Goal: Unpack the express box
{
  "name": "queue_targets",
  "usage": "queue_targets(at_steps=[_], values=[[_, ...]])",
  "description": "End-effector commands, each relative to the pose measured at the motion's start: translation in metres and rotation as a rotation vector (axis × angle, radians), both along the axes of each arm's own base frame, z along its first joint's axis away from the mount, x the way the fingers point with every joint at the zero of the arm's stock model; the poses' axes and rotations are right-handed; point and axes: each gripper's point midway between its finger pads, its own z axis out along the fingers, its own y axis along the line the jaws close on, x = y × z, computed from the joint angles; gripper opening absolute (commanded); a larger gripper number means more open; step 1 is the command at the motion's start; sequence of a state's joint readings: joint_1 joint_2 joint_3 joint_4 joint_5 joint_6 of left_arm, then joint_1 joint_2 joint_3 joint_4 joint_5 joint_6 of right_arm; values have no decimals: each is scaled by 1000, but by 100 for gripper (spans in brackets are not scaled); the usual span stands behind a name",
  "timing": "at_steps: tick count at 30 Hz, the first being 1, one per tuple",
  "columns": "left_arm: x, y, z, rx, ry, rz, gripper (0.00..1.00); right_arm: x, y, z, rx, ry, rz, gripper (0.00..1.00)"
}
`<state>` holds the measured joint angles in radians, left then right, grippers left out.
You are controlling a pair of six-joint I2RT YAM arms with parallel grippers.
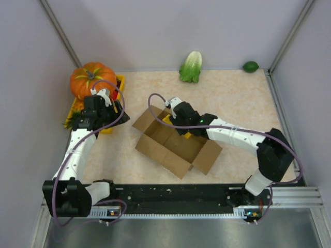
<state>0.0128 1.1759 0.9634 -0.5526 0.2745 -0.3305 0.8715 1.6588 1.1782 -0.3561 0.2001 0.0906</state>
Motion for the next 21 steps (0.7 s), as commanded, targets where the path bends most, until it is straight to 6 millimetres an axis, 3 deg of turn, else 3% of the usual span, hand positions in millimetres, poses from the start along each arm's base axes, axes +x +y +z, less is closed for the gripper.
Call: queue_targets(at_steps=[1,3,6,7,9,10,14,17,21], values=[[8,-3,36,-11,-157,-23,72,15,-9,75,192,-93,-79,21],[8,-5,43,-17,-187,-31,72,20,-21,98,241,-127,-116,22],[8,-9,51,-32,-219,-48,71,40,-56,116,277,-167,-222,24],[7,-10,51,-36,-220,-51,71,53,-78,116,255,-190,-293,24],[7,-12,54,-49,-229,-60,71,65,-104,109,222,-196,-369,24],[8,-13,55,-53,-231,-59,71,76,-127,105,207,-198,-435,24],[7,-15,57,-65,-235,-71,71,100,-174,74,148,-152,-580,25],[6,-16,59,-64,-238,-78,71,116,-199,49,116,-105,-670,25],[5,-16,62,-63,-238,-79,71,127,-214,8,44,-37,-709,25]])
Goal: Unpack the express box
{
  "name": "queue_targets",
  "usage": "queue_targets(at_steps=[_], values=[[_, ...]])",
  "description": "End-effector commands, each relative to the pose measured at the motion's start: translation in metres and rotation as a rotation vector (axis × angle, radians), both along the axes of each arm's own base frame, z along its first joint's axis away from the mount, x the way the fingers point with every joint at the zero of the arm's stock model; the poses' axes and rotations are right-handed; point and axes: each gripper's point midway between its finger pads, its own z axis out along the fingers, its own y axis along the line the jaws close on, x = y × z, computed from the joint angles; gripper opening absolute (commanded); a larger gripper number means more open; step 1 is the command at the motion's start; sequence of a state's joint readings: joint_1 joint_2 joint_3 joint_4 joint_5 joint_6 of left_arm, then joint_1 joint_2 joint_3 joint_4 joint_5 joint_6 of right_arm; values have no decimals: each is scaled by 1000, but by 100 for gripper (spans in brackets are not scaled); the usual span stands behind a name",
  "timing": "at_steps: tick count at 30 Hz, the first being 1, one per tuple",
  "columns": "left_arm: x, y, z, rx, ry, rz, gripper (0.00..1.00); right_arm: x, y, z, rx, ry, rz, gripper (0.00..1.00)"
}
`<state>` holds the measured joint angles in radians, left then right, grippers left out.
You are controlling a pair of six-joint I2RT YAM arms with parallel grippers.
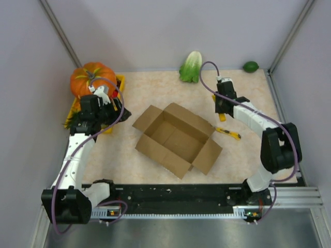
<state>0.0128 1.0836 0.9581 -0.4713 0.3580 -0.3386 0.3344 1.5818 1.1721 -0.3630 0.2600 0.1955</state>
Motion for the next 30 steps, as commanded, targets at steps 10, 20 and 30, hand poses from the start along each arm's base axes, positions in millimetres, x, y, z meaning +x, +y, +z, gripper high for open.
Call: queue_targets(at_steps=[10,20,30], values=[[-14,-13,17,-54,-38,-62,71,26,-18,-79,-77,151,-52,45],[-79,-80,7,-220,26,-400,29,12,-15,-20,15,110,-111,65],[-120,-112,-58,-213,270,-408,5,-28,49,-14,110,157,106,49]])
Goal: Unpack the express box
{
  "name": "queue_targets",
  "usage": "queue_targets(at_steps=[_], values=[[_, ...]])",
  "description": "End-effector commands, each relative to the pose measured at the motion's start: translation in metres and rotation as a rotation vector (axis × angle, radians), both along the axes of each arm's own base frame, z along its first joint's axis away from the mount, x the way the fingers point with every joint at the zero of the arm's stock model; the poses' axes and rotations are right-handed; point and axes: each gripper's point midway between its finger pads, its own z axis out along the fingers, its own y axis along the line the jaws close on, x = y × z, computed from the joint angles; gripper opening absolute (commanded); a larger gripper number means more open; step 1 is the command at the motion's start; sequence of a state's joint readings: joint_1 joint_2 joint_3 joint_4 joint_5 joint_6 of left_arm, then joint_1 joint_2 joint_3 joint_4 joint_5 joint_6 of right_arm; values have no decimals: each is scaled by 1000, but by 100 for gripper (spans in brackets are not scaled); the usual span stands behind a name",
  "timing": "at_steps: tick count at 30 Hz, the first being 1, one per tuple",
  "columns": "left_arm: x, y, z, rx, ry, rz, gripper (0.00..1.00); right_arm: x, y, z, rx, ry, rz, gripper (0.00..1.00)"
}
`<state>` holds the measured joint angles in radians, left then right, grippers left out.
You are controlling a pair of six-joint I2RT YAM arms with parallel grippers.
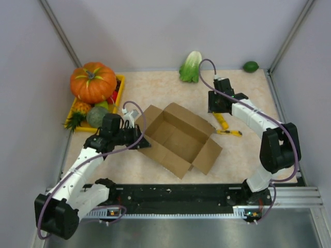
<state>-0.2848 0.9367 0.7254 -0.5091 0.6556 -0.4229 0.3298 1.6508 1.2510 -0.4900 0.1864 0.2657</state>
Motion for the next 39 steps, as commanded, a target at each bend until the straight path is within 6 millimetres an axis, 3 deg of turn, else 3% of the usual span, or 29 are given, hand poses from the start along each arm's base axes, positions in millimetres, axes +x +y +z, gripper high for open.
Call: queue_targets(at_steps=[1,6,12,17,24,29,33,36,38,39], values=[[0,3,-23,41,102,85,0,-26,41,-4,55,41,124,49],[10,8,-36,78,148,152,0,-47,66,-19,93,100,196,46],[22,4,-72,137,293,153,3,-76,93,-27,146,154,275,45],[63,0,-63,161,236,191,9,-103,117,-20,185,158,337,45],[135,0,-44,180,161,282,12,-121,125,-19,214,157,337,45],[146,-10,-49,147,202,267,11,-120,118,-22,181,140,304,46],[142,5,-55,210,203,323,13,-114,111,-17,159,104,265,46],[142,20,-41,260,148,382,28,-107,101,-2,139,44,207,49],[145,34,-30,300,92,442,50,-101,90,7,112,-2,159,52],[144,39,-14,299,37,459,56,-99,86,13,108,-23,145,53]])
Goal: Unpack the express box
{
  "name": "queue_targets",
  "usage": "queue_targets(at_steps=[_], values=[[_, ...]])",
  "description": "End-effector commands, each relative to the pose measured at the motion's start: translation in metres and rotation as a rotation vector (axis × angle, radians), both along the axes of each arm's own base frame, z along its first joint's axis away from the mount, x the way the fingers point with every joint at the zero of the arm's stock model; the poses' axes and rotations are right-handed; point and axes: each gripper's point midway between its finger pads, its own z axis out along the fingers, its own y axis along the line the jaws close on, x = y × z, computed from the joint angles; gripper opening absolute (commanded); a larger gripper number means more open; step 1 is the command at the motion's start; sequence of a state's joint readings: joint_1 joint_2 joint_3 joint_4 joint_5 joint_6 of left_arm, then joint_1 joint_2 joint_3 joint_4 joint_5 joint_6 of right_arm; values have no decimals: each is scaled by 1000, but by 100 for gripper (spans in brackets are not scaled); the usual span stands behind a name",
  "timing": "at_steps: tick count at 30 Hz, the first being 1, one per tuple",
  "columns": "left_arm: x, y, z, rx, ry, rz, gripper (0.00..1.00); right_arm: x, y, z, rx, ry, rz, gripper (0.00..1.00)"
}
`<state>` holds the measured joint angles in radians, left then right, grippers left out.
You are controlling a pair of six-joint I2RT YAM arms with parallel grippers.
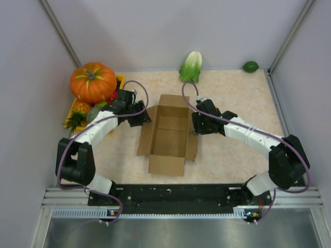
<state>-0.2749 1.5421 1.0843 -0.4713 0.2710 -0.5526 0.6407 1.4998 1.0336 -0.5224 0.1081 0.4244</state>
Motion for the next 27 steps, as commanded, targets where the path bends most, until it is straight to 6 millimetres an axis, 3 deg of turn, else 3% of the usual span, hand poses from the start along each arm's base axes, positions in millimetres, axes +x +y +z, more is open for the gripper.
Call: queue_targets(at_steps=[1,3,5,6,8,9,12,18,27], values=[[4,27,54,88,-190,90,62,18,-14,51,20,-187,-111,56],[0,33,80,95,-275,89,82,21,-33,62,-15,-226,-180,61],[-4,38,93,111,-323,90,97,19,-56,76,-35,-262,-244,67],[-8,42,107,116,-359,90,99,18,-63,80,-40,-269,-266,70],[-17,50,115,147,-369,104,99,14,-83,96,-41,-310,-324,95],[-21,54,127,153,-404,106,99,9,-91,100,-55,-315,-336,99],[-37,61,145,154,-449,106,99,-1,-117,123,-83,-382,-389,99],[-50,81,175,157,-552,222,99,-22,-154,173,-60,-552,-453,99],[-55,85,204,143,-599,249,99,-48,-187,225,-18,-728,-528,99]])
